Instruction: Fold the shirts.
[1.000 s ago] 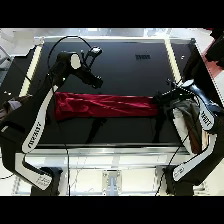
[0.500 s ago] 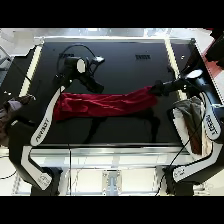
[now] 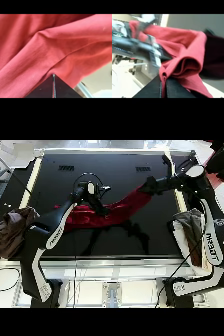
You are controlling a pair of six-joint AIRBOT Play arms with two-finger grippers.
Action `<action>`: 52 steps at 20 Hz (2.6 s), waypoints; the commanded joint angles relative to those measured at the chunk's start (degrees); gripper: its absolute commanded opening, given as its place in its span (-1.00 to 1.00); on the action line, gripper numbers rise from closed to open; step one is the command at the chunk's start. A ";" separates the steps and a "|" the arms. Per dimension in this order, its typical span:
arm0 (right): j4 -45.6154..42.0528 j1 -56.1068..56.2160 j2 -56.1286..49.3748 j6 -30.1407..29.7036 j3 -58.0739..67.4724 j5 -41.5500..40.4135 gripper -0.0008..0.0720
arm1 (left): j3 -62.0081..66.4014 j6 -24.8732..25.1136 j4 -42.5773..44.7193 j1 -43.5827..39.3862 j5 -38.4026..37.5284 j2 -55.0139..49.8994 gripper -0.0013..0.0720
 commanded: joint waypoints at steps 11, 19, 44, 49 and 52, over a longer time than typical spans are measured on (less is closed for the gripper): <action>-0.17 20.31 -0.35 3.28 5.90 -13.35 -0.94 | -0.02 0.50 -0.42 6.40 -2.08 7.85 -0.93; 5.33 35.41 -7.43 3.52 5.92 -35.47 -0.80 | -0.02 -0.92 11.26 22.77 -8.90 23.32 -0.93; -7.91 16.15 -26.12 19.93 8.31 -10.80 0.70 | -0.02 -0.85 11.26 28.79 -8.72 26.84 -0.93; -0.26 18.84 -30.32 15.47 8.41 -10.97 0.70 | -0.02 -0.85 11.23 28.79 -8.68 26.84 -0.93; 1.70 22.25 -30.95 13.40 8.41 -11.72 0.62 | -0.02 -0.85 11.23 28.79 -8.70 26.84 -0.93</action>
